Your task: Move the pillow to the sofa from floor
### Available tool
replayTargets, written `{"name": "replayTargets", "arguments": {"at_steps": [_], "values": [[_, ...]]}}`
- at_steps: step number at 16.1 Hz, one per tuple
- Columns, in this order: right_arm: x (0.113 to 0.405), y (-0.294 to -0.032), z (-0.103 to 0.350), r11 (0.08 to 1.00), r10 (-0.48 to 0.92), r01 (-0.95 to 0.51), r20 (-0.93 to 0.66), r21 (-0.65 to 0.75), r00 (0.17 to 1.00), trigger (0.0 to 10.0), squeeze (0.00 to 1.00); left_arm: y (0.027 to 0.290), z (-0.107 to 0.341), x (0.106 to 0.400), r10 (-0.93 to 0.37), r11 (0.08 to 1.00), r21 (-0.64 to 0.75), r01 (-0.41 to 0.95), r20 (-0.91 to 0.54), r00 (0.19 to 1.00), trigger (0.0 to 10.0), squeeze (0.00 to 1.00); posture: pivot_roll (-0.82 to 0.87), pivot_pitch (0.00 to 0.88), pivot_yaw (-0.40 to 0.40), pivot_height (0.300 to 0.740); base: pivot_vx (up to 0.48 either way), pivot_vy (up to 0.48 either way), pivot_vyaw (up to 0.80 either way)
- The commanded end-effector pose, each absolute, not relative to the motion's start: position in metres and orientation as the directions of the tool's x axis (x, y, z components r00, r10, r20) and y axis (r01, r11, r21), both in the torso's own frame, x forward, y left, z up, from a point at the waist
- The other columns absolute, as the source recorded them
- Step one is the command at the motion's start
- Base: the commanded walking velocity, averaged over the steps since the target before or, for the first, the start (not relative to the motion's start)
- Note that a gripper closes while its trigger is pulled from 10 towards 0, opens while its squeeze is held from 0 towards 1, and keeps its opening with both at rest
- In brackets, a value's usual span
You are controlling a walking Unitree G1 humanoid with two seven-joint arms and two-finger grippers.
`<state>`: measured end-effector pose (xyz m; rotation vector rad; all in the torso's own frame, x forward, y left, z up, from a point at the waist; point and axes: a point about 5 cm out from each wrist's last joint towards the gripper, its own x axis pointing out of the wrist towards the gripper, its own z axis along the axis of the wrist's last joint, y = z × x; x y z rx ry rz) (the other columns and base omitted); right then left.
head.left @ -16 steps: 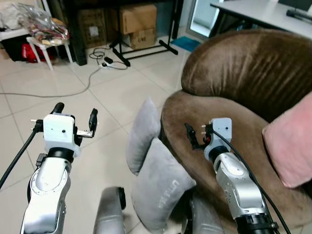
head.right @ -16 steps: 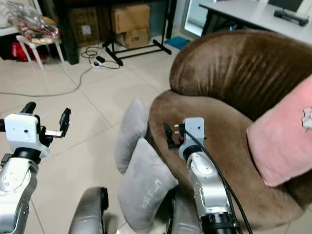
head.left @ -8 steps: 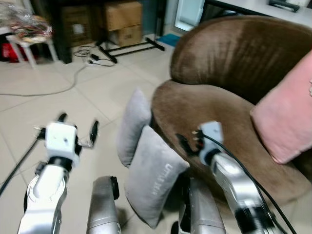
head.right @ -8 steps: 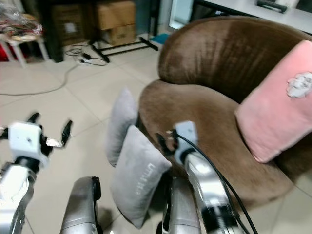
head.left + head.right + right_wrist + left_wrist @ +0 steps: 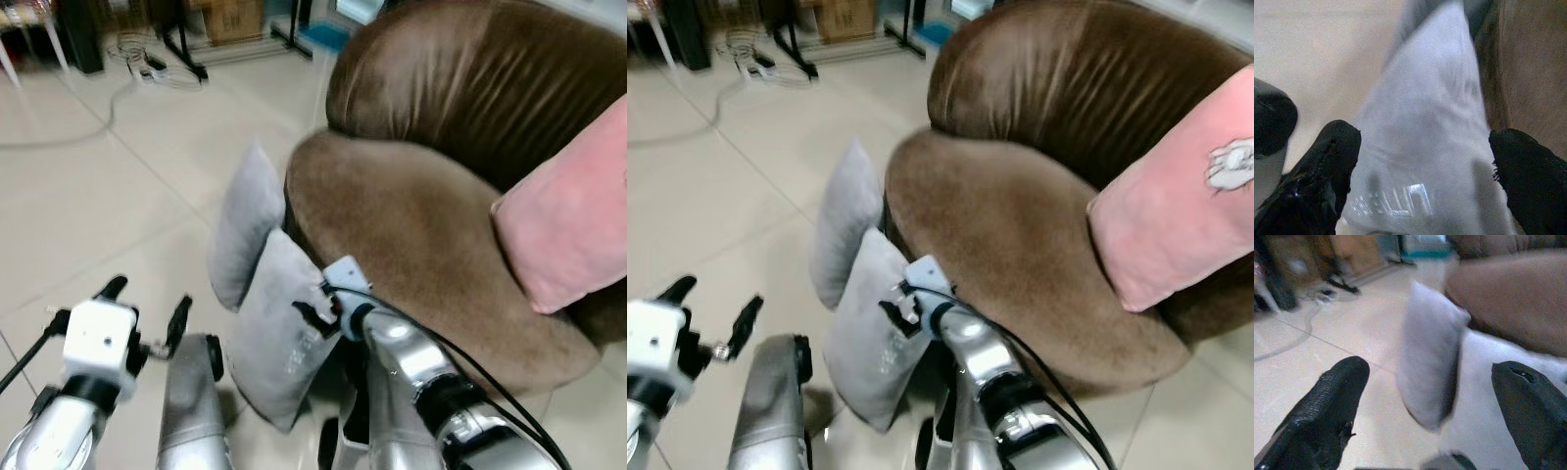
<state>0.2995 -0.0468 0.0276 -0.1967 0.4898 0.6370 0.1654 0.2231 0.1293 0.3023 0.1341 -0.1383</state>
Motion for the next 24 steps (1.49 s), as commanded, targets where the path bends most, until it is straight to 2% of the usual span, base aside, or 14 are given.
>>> {"name": "replayTargets", "arguments": {"at_steps": [1,2,3,4,6,10,13,15,16,17,19,22,24], "values": [[0.299,-0.051,0.020,0.817,0.467,-0.574,-0.525,-0.050,0.711,10.0,1.00,0.221,0.132,0.159,-0.142,0.941,0.281,0.187,-0.174,0.974,10.0,0.93,0.17,0.224,-0.161,0.497,0.000,0.000,0.00],[0.299,-0.052,0.018,0.831,0.443,-0.553,-0.536,-0.055,0.718,10.0,1.00,0.222,0.131,0.158,-0.143,0.940,0.282,0.192,-0.185,0.972,10.0,0.93,0.17,0.225,-0.160,0.497,0.000,0.000,0.00],[0.300,-0.056,0.012,0.884,0.356,-0.465,-0.565,-0.055,0.744,10.0,0.53,0.223,0.132,0.152,-0.148,0.937,0.285,0.204,-0.207,0.967,10.0,0.93,0.18,0.235,-0.158,0.497,0.000,0.000,0.00],[0.301,-0.059,0.011,0.902,0.322,-0.427,-0.572,-0.057,0.755,10.0,0.00,0.222,0.132,0.151,-0.152,0.935,0.285,0.209,-0.210,0.966,10.0,0.93,0.18,0.240,-0.157,0.497,0.000,0.000,0.00],[0.305,-0.064,0.012,0.934,0.281,-0.356,-0.562,-0.025,0.778,10.0,0.00,0.221,0.134,0.150,-0.156,0.934,0.286,0.215,-0.213,0.964,10.0,0.93,0.19,0.249,-0.149,0.497,0.000,0.000,0.00],[0.312,-0.066,0.020,0.950,0.271,-0.311,-0.490,-0.001,0.828,10.0,0.00,0.219,0.140,0.148,-0.198,0.922,0.286,0.261,-0.229,0.953,10.0,0.93,0.20,0.249,-0.100,0.497,0.000,0.000,0.00],[0.304,-0.069,0.008,0.948,0.245,-0.316,-0.561,-0.031,0.790,10.0,0.00,0.217,0.142,0.152,-0.259,0.902,0.283,0.326,-0.250,0.933,10.0,0.93,0.21,0.253,-0.040,0.497,0.000,0.000,0.00],[0.301,-0.064,0.005,0.946,0.266,-0.325,-0.575,0.000,0.774,10.0,0.00,0.216,0.141,0.152,-0.297,0.887,0.273,0.372,-0.279,0.913,10.0,0.93,0.21,0.253,-0.018,0.497,0.000,0.000,0.00],[0.300,-0.062,0.005,0.946,0.273,-0.324,-0.572,0.014,0.774,8.5,0.00,0.216,0.139,0.151,-0.316,0.879,0.268,0.395,-0.295,0.902,10.0,0.93,0.21,0.251,-0.014,0.497,0.000,0.000,0.00],[0.301,-0.061,0.006,0.946,0.281,-0.323,-0.566,0.027,0.775,5.0,0.00,0.215,0.139,0.151,-0.328,0.872,0.266,0.410,-0.304,0.895,10.0,0.93,0.21,0.249,-0.014,0.497,0.000,0.000,0.00],[0.302,-0.059,0.009,0.947,0.298,-0.315,-0.545,0.064,0.784,0.0,0.00,0.216,0.139,0.152,-0.329,0.873,0.262,0.411,-0.304,0.894,10.0,0.93,0.21,0.244,-0.020,0.497,0.000,0.000,0.00],[0.305,-0.058,0.013,0.941,0.319,-0.328,-0.521,0.079,0.791,0.0,0.00,0.217,0.135,0.150,-0.344,0.870,0.240,0.431,-0.331,0.879,10.0,0.93,0.21,0.236,-0.026,0.497,0.000,0.000,0.00],[0.307,-0.058,0.014,0.939,0.327,-0.335,-0.518,0.081,0.790,0.0,0.00,0.220,0.128,0.141,-0.370,0.863,0.190,0.469,-0.394,0.841,10.0,0.93,0.21,0.232,-0.029,0.497,0.000,0.000,0.00]]}}
